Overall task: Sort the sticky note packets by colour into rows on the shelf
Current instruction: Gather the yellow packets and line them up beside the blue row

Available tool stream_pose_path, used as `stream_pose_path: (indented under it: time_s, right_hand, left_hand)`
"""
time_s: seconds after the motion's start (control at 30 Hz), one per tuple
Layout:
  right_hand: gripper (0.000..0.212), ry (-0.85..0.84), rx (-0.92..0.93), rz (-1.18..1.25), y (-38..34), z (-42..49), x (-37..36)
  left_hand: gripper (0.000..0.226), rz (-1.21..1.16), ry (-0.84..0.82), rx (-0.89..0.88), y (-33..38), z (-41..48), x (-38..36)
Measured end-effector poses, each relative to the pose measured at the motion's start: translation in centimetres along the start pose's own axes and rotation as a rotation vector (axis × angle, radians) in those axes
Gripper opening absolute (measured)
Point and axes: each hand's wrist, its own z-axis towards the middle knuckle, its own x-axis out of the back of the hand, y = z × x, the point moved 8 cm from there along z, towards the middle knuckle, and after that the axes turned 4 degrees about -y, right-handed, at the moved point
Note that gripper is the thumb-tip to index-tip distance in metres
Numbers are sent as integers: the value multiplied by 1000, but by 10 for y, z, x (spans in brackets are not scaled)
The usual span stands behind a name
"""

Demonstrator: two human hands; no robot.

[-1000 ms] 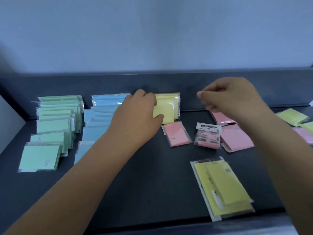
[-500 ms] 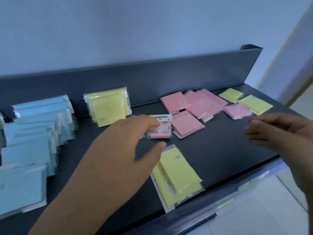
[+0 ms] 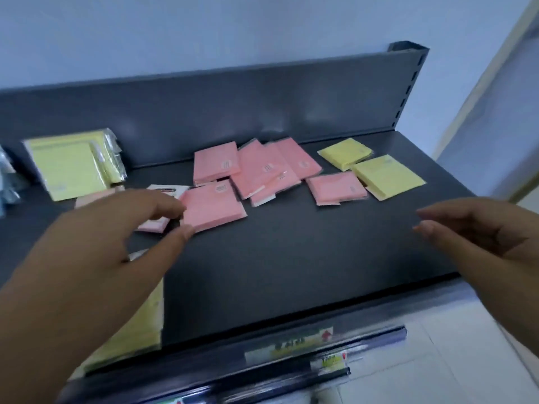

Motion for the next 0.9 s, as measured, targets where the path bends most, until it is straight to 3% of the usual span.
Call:
stream_pose_path:
  time_s: [0.1, 0.33, 0.57, 0.9]
  right_hand:
    - [28, -115, 67, 16, 19, 20, 8]
    - [10, -405, 315, 0, 0, 31, -12]
    - [25, -533, 471, 57, -23, 33, -41]
    - [26, -598, 528, 54, -71, 14, -92]
  left_hand:
    - [20, 72, 24, 69, 23, -11, -15]
    - [28, 81, 165, 313, 33, -43, -15]
    - [21, 122, 373, 560, 30, -87, 4]
    - [51, 97, 282, 803, 1, -113, 8]
